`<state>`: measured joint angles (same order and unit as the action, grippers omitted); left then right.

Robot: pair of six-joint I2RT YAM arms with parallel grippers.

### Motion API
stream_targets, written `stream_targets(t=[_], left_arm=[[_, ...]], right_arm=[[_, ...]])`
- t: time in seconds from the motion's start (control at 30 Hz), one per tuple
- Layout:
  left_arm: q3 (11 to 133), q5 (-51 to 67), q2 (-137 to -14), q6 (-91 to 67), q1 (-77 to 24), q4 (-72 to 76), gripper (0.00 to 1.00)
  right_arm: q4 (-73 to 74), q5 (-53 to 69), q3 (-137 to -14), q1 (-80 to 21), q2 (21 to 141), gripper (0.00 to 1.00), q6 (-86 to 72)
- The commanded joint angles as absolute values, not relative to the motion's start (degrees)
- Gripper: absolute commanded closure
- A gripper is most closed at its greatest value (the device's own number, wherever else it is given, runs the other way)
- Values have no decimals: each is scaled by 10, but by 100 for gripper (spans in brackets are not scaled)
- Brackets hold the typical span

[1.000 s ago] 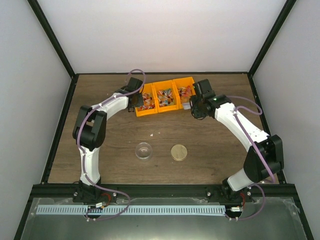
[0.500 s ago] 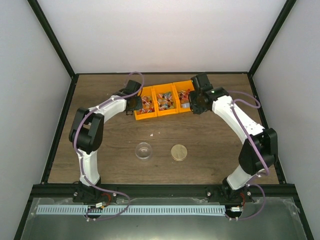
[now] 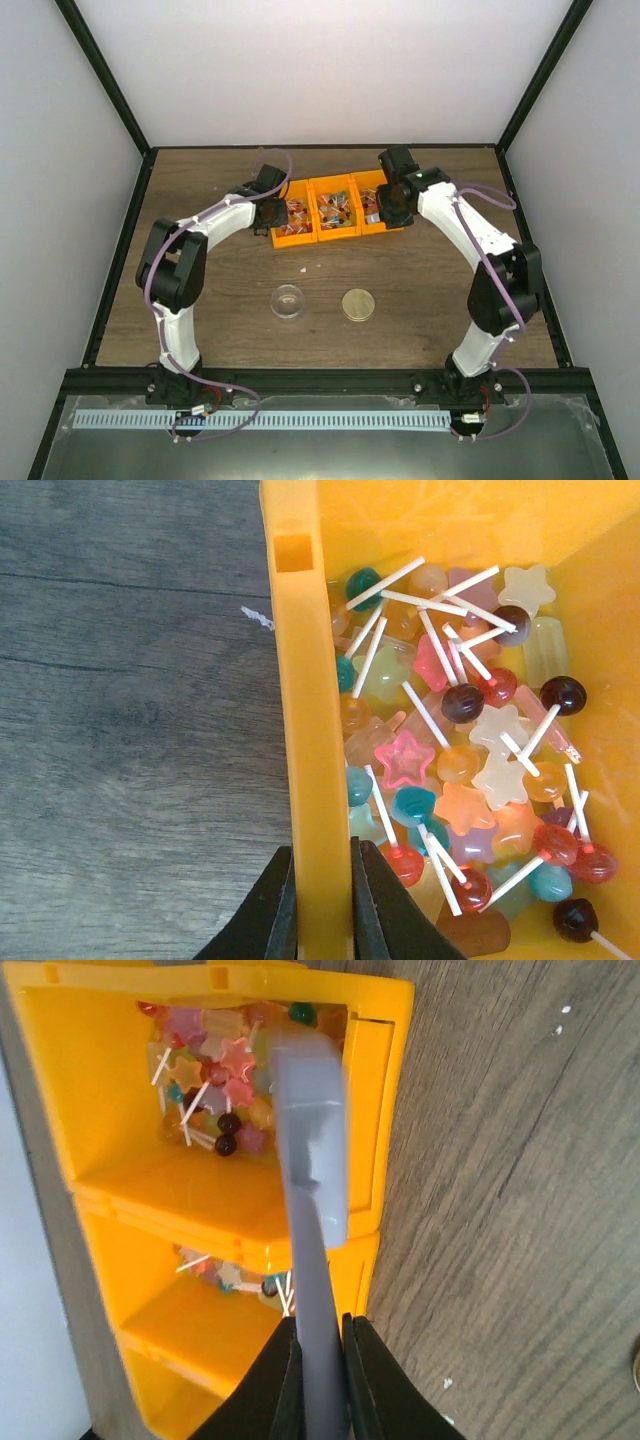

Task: Pack the candies
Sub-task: Scoop the fake candies from the storage box.

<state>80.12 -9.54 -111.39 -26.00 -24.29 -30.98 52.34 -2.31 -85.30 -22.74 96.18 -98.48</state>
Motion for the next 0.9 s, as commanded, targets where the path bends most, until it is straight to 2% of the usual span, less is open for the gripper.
stream_targets(t=[0.0, 0.27, 0.63, 0.87], left_arm=[[800, -75, -1106, -259, -257, -350, 96], [825, -47, -1131, -248, -257, -364, 96], [843, -36, -1154, -262, -252, -374, 96], [839, -26, -1155, -258, -252, -371, 96]], right_arm=[[555, -4, -851, -214, 1024, 99, -993], [397, 21, -781, -162, 1055, 99, -927], [440, 20, -742, -176, 956, 99, -917], [352, 33, -685, -167, 979, 99, -910]])
